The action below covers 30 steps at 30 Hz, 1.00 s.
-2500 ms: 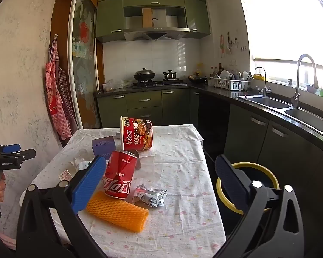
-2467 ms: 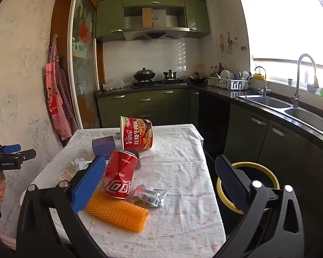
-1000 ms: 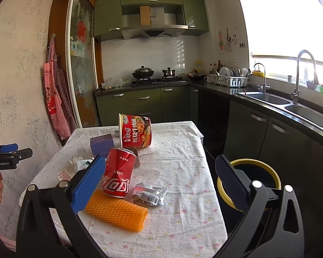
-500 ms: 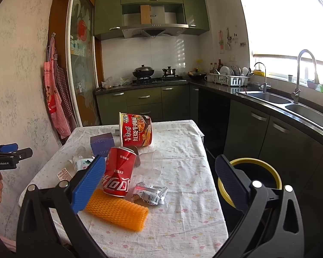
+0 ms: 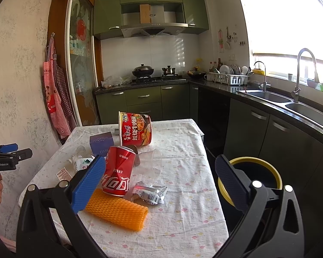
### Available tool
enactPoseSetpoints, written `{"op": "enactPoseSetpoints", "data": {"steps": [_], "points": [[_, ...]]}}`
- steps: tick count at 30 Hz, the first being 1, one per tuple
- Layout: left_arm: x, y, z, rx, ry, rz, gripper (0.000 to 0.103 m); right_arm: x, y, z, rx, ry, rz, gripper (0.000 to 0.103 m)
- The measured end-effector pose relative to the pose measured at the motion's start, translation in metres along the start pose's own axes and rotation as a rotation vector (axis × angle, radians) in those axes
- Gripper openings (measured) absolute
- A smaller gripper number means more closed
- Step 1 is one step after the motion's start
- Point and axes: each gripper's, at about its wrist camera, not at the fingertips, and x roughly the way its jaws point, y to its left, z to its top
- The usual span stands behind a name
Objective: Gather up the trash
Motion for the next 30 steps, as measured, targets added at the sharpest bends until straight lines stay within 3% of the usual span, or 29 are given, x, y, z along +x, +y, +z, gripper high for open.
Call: {"op": "enactPoseSetpoints", "data": {"steps": [22, 30], "points": [[0.002, -0.003, -0.002, 0.004, 0.004, 0.000, 0.099, 0.004, 0.001, -0.005, 0.000, 0.008, -0.002, 0.097], [0.028, 0.002, 0.007, -0.002, 0.028, -0.021, 0.099, 0.025, 0.009, -0.004, -0.051, 0.027, -0.016, 0.097]]}}
